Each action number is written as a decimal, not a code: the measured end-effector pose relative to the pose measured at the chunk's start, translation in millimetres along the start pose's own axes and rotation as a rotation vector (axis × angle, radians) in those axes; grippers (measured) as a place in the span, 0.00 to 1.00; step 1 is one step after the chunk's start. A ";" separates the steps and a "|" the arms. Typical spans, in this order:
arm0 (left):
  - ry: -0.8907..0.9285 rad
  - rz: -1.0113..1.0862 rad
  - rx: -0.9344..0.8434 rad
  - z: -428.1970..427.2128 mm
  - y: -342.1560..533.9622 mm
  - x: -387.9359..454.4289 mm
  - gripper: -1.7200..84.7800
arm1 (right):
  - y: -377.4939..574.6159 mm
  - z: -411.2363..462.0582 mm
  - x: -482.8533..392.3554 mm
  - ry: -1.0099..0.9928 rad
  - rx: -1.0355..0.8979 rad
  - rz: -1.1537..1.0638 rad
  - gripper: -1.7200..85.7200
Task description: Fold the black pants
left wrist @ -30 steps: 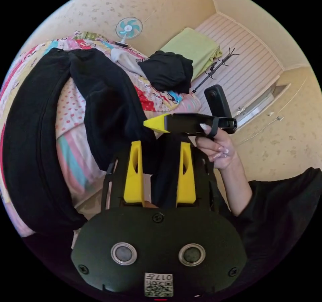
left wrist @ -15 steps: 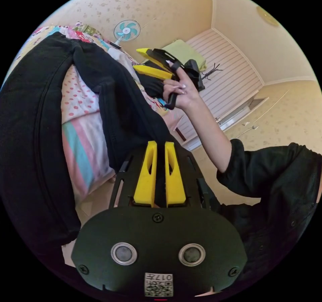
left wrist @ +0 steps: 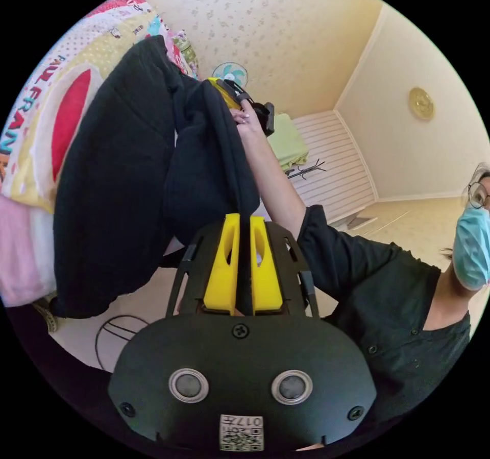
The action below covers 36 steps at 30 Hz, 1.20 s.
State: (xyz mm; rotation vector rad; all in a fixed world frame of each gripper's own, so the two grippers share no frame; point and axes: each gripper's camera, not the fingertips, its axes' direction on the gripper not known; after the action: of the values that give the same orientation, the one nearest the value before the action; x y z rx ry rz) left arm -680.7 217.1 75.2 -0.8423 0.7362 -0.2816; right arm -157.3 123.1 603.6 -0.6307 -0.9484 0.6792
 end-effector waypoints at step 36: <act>-0.304 -0.097 0.075 -50.4 -41.6 26.1 0.06 | 171.9 -53.7 72.4 -0.283 -0.008 0.188 0.06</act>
State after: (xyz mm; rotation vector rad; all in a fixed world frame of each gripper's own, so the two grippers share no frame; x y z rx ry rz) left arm -694.4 148.1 72.2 -0.8286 0.3995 -0.2588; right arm -121.3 276.1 489.8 -0.6462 -1.1629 0.9504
